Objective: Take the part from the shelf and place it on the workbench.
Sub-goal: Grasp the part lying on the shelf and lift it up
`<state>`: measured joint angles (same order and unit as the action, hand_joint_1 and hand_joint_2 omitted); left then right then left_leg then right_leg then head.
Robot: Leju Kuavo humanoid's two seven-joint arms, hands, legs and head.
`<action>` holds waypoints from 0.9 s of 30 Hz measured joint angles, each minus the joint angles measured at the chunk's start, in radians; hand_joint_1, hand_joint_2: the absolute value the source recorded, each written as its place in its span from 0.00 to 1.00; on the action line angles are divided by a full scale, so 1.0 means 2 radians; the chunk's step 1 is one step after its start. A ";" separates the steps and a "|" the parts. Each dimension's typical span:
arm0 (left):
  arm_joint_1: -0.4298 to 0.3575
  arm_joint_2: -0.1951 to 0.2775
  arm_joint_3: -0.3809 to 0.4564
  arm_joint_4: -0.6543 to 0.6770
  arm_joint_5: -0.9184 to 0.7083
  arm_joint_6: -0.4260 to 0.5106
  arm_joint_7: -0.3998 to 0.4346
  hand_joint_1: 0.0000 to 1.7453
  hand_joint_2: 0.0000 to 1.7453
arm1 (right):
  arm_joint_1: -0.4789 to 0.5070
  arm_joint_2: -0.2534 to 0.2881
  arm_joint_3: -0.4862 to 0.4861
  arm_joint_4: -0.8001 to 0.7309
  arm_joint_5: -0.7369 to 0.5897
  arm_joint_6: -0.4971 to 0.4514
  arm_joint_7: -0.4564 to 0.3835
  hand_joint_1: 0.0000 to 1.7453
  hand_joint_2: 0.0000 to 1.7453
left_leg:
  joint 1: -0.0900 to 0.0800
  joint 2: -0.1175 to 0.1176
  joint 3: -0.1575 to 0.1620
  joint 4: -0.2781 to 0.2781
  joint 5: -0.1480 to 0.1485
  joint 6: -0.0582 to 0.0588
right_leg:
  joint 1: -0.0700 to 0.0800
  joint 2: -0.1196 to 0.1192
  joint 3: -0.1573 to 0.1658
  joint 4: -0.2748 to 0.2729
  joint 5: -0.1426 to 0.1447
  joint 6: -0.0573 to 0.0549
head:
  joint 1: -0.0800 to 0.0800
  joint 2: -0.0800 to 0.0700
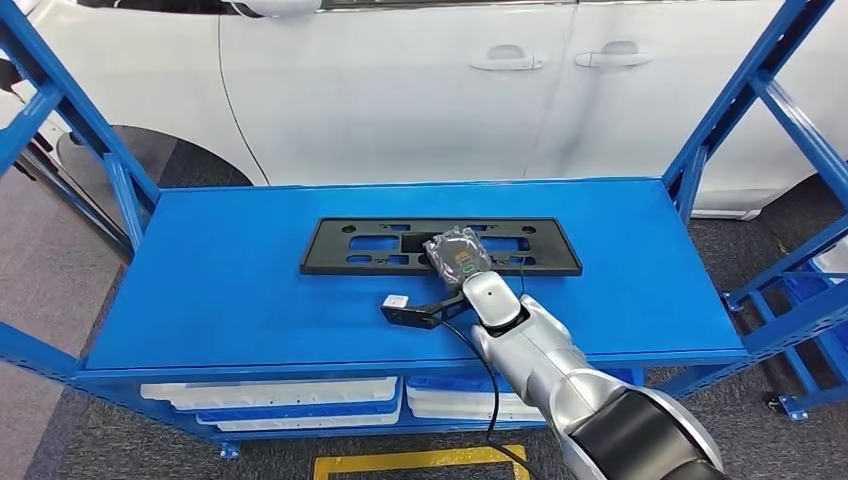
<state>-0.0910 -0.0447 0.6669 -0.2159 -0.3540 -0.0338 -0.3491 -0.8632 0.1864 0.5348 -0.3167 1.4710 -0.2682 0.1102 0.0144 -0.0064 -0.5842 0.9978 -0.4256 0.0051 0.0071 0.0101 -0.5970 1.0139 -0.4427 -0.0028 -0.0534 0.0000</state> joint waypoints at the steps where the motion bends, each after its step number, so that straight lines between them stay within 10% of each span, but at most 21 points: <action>1: 0.000 0.000 0.000 0.000 0.000 0.000 0.000 0.00 0.00 | 0.000 0.000 -0.001 0.000 0.000 0.001 -0.002 1.00 1.00 | 0.001 0.000 0.001 -0.002 0.001 0.003 | 0.000 0.000 -0.006 0.014 -0.009 0.003 | 0.000 0.000; 5: -0.001 0.000 0.001 0.000 0.000 0.000 0.000 0.00 0.00 | 0.002 0.000 -0.002 -0.001 0.000 0.003 -0.008 1.00 1.00 | 0.002 0.001 0.003 -0.003 0.000 0.007 | -0.006 -0.002 -0.068 0.137 -0.061 0.011 | 0.000 0.000; 8: 0.000 -0.001 0.002 0.000 -0.002 -0.005 -0.008 0.00 0.00 | 0.004 0.000 -0.005 -0.002 -0.006 -0.002 -0.015 1.00 1.00 | 0.003 0.000 0.006 -0.001 -0.003 0.004 | -0.011 -0.003 -0.056 0.104 -0.027 0.013 | 0.000 0.000; 12: 0.001 -0.002 0.002 0.000 -0.009 -0.012 -0.040 0.00 1.00 | 0.004 0.000 -0.021 -0.010 -0.037 -0.024 -0.044 1.00 1.00 | 0.001 -0.001 0.005 0.004 -0.009 -0.005 | -0.009 -0.003 -0.012 0.004 0.009 0.007 | 0.000 0.000; 16: 0.002 -0.001 0.003 0.000 -0.011 -0.019 -0.054 0.00 1.00 | 0.004 0.000 -0.049 -0.036 -0.100 -0.048 -0.104 1.00 1.00 | 0.003 0.000 0.001 0.016 -0.021 -0.017 | -0.009 -0.002 -0.008 -0.003 0.011 -0.006 | 0.000 0.000; 21: 0.005 -0.001 0.004 0.000 -0.018 -0.025 -0.048 0.00 1.00 | 0.027 -0.002 -0.087 -0.125 -0.234 -0.028 -0.204 1.00 1.00 | 0.004 0.000 -0.063 0.149 -0.075 -0.022 | -0.006 -0.002 -0.004 -0.005 0.008 -0.013 | 0.000 0.000; 27: 0.008 0.002 0.014 0.000 -0.018 -0.025 -0.048 0.00 1.00 | 0.095 -0.012 -0.106 -0.328 -0.463 0.079 -0.284 1.00 1.00 | 0.001 0.000 -0.002 0.010 -0.005 -0.012 | -0.002 -0.001 0.001 -0.001 0.001 -0.006 | 0.000 0.000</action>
<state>-0.0756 -0.0416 0.6944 -0.2159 -0.3909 -0.0828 -0.4444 -0.6723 0.1616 0.3237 -0.9727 0.5452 -0.1112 -0.4581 0.0158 -0.0070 -0.5876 1.0175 -0.4353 -0.0184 0.0032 0.0088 -0.5948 1.0111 -0.4403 -0.0142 -0.0535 -0.0001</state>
